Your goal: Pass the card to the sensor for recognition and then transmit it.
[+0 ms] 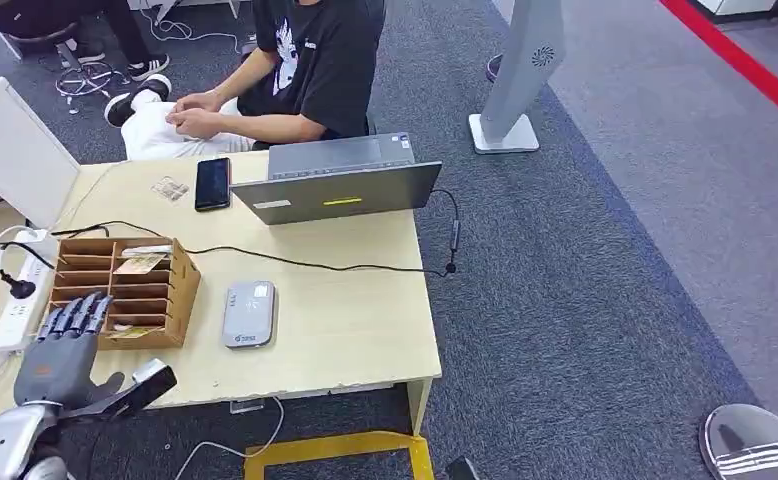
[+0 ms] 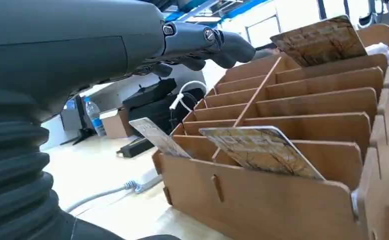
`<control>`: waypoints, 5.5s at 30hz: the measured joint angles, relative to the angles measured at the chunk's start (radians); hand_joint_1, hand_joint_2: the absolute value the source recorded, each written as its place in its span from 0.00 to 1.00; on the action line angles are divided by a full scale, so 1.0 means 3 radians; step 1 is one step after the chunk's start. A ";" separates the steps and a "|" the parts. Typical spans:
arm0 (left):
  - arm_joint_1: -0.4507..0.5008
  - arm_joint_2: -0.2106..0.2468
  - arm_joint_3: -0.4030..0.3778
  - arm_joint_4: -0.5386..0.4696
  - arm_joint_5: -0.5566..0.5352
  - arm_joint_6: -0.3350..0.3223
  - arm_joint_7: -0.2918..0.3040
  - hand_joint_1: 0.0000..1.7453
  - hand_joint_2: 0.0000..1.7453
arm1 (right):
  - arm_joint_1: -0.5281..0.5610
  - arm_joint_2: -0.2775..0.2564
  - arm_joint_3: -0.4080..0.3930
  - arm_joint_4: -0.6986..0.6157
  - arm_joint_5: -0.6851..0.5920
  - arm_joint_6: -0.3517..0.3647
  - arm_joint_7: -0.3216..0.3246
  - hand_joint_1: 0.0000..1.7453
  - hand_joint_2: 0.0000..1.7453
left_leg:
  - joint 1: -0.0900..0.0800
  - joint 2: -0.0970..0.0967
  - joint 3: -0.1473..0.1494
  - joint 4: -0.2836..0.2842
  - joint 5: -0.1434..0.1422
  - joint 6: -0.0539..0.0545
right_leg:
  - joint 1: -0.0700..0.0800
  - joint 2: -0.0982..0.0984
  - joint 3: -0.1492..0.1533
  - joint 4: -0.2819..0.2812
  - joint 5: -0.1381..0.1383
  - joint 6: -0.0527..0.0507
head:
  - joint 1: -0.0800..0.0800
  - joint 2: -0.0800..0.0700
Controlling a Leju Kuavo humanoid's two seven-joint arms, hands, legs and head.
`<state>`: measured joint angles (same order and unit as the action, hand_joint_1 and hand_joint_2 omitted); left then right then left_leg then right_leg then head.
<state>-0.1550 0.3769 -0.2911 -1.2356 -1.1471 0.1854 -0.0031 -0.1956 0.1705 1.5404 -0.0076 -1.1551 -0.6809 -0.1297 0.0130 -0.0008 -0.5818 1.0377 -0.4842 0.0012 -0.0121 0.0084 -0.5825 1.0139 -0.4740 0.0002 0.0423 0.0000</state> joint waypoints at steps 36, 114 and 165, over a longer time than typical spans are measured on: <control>-0.0148 -0.0149 -0.0001 0.0331 -0.0224 0.0698 -0.0170 0.00 1.00 | -0.0030 0.0039 0.0000 -0.0072 0.0235 0.0000 0.0008 0.00 1.00 | -0.0001 0.0000 0.0000 0.0000 0.0000 0.0000 | 0.0000 0.0000 0.0000 0.0000 0.0000 0.0000 | 0.0000 0.0000; -0.0411 -0.0441 0.0032 0.1153 -0.0071 0.1049 -0.0306 1.00 1.00 | -0.0090 0.0057 0.0000 -0.0061 0.0059 0.0000 -0.0081 0.00 1.00 | 0.0000 -0.0001 -0.0001 0.0000 0.0000 0.0000 | 0.0000 -0.0001 0.0001 0.0000 0.0000 0.0000 | 0.0001 0.0000; -0.0932 -0.0126 0.0506 0.0652 -0.0047 0.1099 -0.0127 1.00 1.00 | -0.0034 -0.0037 0.0000 0.0048 0.0033 0.0000 -0.0079 0.00 1.00 | 0.0000 -0.0001 0.0000 0.0003 0.0001 0.0000 | 0.0000 0.0000 0.0000 0.0001 0.0002 0.0002 | 0.0000 0.0000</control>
<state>-0.4345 0.3391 -0.1392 -1.0399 -1.1611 0.5150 -0.0412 -0.2058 0.1595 1.5404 0.0069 -1.1452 -0.6809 -0.1534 0.0130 -0.0009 -0.5818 1.0386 -0.4840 0.0011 -0.0121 0.0084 -0.5825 1.0141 -0.4733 0.0008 0.0423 0.0000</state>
